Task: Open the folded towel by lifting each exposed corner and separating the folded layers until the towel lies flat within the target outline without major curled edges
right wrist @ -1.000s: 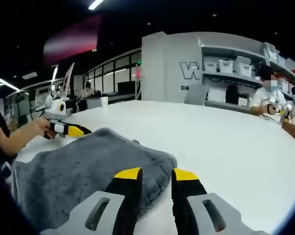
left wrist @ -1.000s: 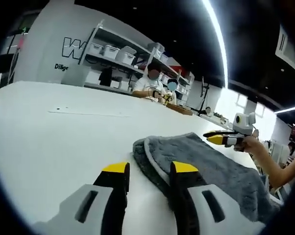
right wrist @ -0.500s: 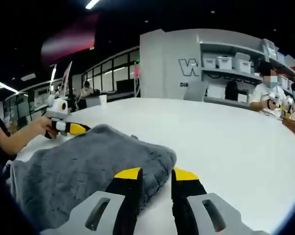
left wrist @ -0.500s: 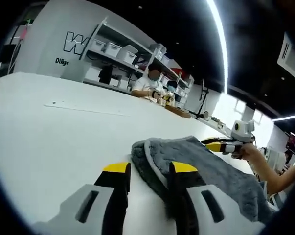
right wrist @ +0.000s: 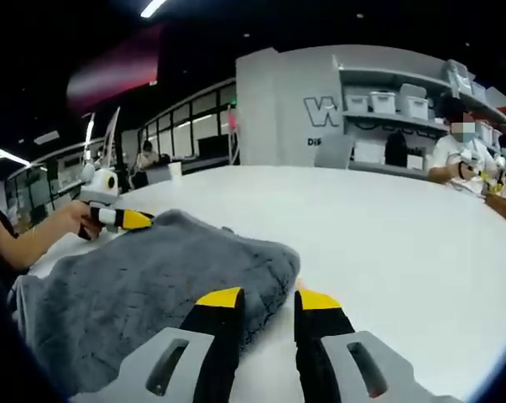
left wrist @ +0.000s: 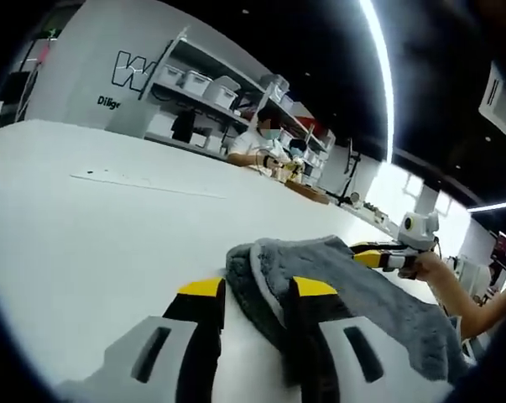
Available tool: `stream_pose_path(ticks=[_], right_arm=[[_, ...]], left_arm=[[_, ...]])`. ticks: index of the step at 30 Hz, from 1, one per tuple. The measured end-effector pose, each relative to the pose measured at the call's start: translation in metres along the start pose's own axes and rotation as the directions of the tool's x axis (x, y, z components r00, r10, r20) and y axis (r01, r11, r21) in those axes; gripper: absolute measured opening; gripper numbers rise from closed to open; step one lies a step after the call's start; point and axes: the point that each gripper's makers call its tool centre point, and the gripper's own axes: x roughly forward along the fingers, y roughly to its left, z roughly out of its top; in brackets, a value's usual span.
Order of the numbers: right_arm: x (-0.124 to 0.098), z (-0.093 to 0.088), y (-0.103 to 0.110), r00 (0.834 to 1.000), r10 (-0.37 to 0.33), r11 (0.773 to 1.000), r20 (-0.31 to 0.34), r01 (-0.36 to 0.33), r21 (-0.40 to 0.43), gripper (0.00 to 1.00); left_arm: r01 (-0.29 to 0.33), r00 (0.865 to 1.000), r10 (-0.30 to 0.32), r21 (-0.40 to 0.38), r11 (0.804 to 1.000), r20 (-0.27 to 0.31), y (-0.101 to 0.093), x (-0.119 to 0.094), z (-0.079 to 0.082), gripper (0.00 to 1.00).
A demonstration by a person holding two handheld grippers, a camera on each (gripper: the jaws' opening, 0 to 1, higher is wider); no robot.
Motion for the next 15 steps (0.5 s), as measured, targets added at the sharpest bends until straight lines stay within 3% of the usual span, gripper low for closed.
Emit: stream_pose_path(ticks=[15], right_arm=[[0.0070, -0.0042, 0.0007, 1.000, 0.010, 1.000, -0.001, -0.010, 0.029, 0.17]], left_arm=[[0.011, 1.000, -0.011, 0.002, 1.000, 0.012, -0.0004, 0.0075, -0.0002, 0.13]])
